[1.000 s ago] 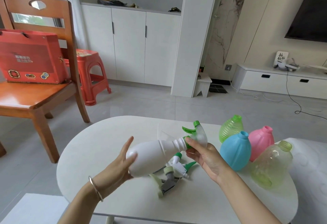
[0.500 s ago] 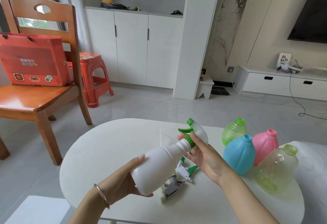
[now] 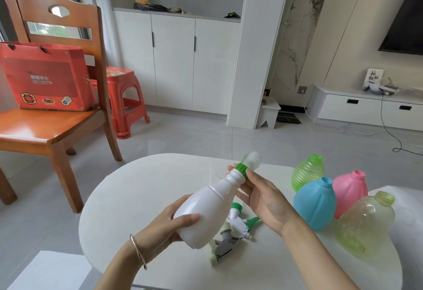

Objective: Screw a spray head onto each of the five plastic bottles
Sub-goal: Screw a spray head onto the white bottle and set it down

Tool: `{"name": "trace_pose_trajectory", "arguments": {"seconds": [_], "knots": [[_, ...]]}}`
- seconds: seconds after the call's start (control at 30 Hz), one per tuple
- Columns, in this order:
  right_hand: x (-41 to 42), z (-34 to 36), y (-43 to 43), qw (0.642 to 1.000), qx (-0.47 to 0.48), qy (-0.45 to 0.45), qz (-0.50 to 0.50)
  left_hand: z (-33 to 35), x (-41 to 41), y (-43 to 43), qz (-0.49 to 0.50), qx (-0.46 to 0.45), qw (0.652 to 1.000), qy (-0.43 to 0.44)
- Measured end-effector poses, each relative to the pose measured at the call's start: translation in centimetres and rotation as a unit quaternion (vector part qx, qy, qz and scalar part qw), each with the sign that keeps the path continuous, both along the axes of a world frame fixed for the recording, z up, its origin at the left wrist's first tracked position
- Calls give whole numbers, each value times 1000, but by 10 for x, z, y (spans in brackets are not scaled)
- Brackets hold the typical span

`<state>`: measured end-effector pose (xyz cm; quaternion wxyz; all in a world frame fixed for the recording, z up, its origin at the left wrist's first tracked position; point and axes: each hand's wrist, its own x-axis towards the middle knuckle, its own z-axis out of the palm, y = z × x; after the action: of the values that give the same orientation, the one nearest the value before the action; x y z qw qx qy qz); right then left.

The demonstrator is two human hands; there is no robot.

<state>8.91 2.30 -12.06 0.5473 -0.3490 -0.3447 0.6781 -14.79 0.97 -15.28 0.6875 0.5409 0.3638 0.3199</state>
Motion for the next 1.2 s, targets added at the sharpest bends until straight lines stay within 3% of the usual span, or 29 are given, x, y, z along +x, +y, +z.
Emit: {"name": "trace_pose_trajectory", "arguments": {"seconds": [0.2, 0.4, 0.67, 0.97, 1.03, 1.2], "knots": [[-9, -1, 1, 998, 4, -5, -62, 3, 1, -2, -28, 21, 999, 22], [-23, 7, 2, 999, 25, 12, -34, 4, 3, -2, -33, 17, 999, 7], [-42, 21, 11, 996, 22, 55, -65, 14, -4, -3, 72, 112, 991, 30], [-105, 57, 31, 993, 115, 8, -11, 37, -48, 5, 210, 236, 948, 44], [-119, 61, 36, 991, 128, -28, 29, 40, -59, 13, 242, 237, 940, 33], [-167, 44, 45, 954, 119, -255, 106, 40, -99, 43, 330, 219, 918, -7]]}}
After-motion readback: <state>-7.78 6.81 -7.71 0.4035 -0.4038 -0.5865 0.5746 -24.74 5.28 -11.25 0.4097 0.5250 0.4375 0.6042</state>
